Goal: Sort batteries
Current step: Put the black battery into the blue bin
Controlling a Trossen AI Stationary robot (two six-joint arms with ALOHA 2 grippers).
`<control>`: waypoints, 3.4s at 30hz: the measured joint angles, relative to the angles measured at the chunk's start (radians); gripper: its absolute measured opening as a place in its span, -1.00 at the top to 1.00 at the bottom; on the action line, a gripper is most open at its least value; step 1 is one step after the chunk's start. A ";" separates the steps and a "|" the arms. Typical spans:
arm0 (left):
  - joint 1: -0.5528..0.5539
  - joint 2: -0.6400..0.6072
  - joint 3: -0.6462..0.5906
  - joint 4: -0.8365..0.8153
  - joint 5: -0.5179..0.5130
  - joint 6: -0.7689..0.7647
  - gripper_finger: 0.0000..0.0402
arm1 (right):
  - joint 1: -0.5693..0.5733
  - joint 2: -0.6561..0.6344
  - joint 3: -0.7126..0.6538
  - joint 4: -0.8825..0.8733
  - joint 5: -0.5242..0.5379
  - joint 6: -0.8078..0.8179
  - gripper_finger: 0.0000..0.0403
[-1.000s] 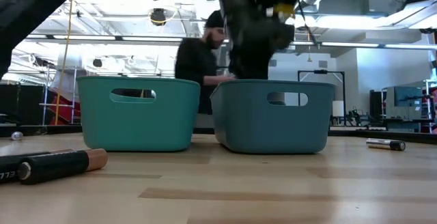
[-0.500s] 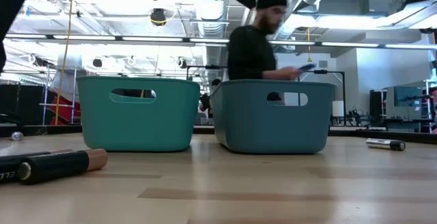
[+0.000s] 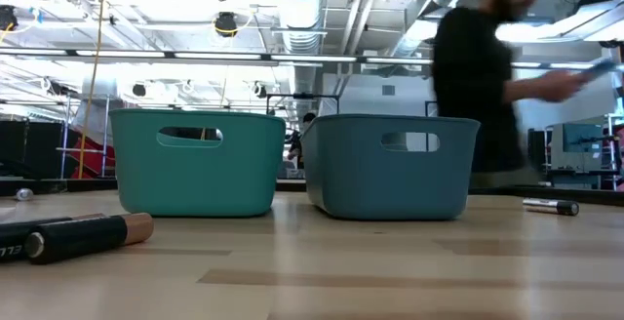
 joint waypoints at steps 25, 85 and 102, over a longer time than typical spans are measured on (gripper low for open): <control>-0.235 -0.043 -0.137 0.045 -0.208 -0.438 0.20 | -0.058 -0.002 -0.206 0.193 -0.134 -0.161 0.43; -0.278 -0.273 -0.513 -0.181 -0.165 -0.542 0.20 | -0.814 0.346 0.385 0.008 -0.020 -0.790 0.88; -0.218 -0.363 -0.578 -0.196 -0.166 -0.378 0.20 | -0.815 0.310 0.385 0.037 -0.001 -0.752 0.35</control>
